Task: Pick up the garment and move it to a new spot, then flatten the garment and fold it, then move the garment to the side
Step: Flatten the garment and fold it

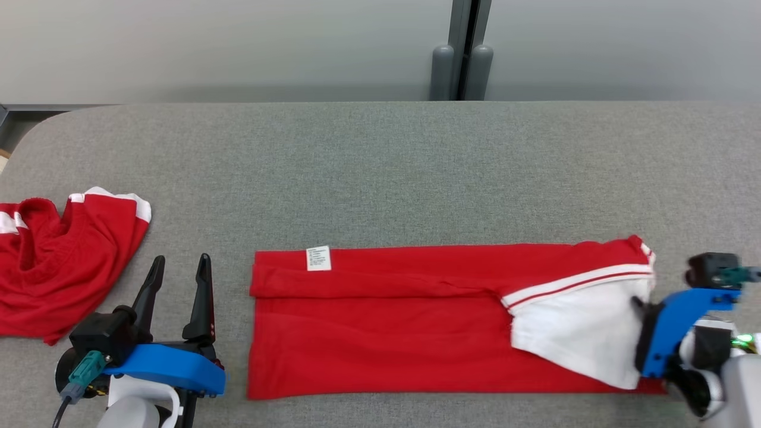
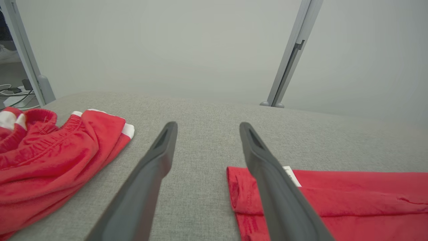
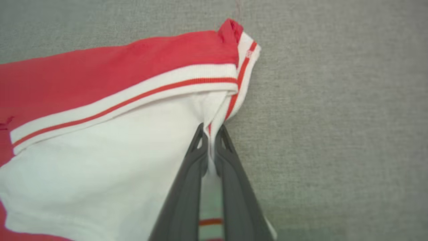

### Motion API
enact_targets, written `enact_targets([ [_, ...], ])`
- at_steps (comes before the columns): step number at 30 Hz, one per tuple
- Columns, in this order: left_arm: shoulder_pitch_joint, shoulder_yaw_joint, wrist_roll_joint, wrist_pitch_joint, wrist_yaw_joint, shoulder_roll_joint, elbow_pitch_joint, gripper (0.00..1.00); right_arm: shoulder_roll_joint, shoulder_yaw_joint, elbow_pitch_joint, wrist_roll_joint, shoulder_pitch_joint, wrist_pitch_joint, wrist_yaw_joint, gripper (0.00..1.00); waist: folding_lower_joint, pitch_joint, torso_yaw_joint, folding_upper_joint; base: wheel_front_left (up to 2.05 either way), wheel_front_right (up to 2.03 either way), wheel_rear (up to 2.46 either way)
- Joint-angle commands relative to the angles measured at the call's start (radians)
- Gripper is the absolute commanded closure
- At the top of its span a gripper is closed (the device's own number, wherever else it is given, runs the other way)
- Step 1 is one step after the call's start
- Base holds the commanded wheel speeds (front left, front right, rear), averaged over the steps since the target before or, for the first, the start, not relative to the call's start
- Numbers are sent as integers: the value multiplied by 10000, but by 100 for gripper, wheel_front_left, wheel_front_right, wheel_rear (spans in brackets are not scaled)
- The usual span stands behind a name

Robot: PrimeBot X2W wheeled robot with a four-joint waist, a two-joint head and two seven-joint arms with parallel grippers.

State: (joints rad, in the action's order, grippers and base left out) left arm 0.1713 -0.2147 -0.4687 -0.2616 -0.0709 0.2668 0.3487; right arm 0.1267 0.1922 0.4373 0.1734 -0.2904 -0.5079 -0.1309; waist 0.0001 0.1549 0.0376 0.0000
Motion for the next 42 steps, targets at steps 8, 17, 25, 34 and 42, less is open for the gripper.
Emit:
enact_targets([
  [8, -162, 39, -33, -20, 102, 183, -228, 0, 964, 1494, -2271, -298, 1059, -666, 1, 100, -1, -84, -92, 0, 0, 0, 0],
  [17, -243, -11, -85, 30, 218, 219, -625, 0, 1279, 2365, -4323, -577, 1764, -1523, 0, 100, -1, -25, -125, 0, 0, 0, 0],
  [25, -310, -118, -110, 36, 275, 153, -675, 0, 648, 489, -5484, -316, 1997, -2377, -2, 100, -1, -208, 50, 0, 0, 0, 0],
  [34, -439, -150, -201, 55, 336, 201, -713, 0, 148, -2811, -5105, -53, 1351, -2455, 0, 100, -1, -362, 211, 0, 0, 0, 0],
  [42, -219, -365, -164, 96, 243, 151, -649, 0, -570, -4863, -2616, 315, -231, -1752, 0, 100, -1, -282, 437, 0, 0, 0, 0],
])
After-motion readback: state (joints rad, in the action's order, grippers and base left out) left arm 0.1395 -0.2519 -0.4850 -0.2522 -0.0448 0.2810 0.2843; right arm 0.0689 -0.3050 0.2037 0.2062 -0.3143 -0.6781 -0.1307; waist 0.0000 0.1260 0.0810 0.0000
